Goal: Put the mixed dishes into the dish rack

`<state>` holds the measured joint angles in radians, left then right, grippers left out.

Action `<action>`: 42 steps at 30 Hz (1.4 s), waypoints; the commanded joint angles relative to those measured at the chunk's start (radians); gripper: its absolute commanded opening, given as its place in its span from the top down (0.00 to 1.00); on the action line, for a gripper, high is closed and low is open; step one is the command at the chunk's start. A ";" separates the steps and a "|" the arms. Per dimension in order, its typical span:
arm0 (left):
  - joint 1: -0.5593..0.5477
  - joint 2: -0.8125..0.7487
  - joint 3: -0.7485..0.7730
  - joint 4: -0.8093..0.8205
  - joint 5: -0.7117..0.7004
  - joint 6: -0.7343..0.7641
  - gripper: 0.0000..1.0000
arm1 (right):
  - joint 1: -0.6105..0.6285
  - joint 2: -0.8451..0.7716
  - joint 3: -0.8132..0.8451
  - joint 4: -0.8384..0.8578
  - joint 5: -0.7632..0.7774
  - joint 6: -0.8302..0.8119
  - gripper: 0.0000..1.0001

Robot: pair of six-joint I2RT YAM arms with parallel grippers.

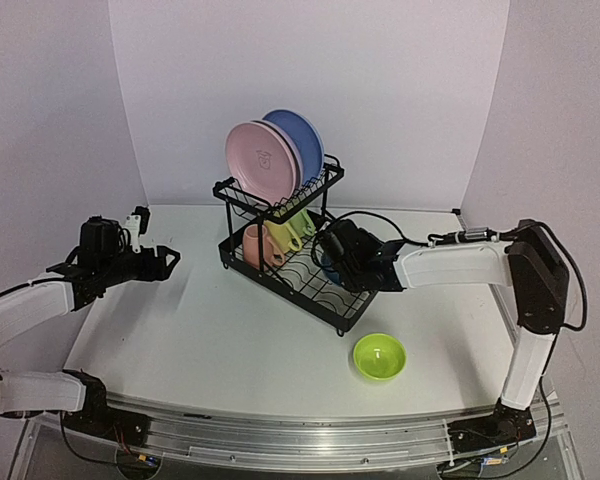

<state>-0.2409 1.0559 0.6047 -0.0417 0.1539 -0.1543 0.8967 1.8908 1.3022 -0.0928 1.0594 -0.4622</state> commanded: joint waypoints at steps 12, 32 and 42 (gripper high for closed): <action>0.007 -0.024 -0.010 0.019 -0.036 0.028 0.18 | -0.034 0.212 0.145 0.297 0.241 -0.179 1.00; 0.006 -0.022 -0.005 0.014 -0.028 0.028 0.18 | -0.032 0.227 0.090 0.308 0.287 -0.177 1.00; 0.007 -0.021 0.004 0.003 -0.032 0.041 0.18 | -0.025 0.291 0.100 0.358 0.349 -0.229 1.00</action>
<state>-0.2409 1.0519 0.5903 -0.0497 0.1287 -0.1276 0.8646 2.1548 1.3956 0.1966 1.3462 -0.6679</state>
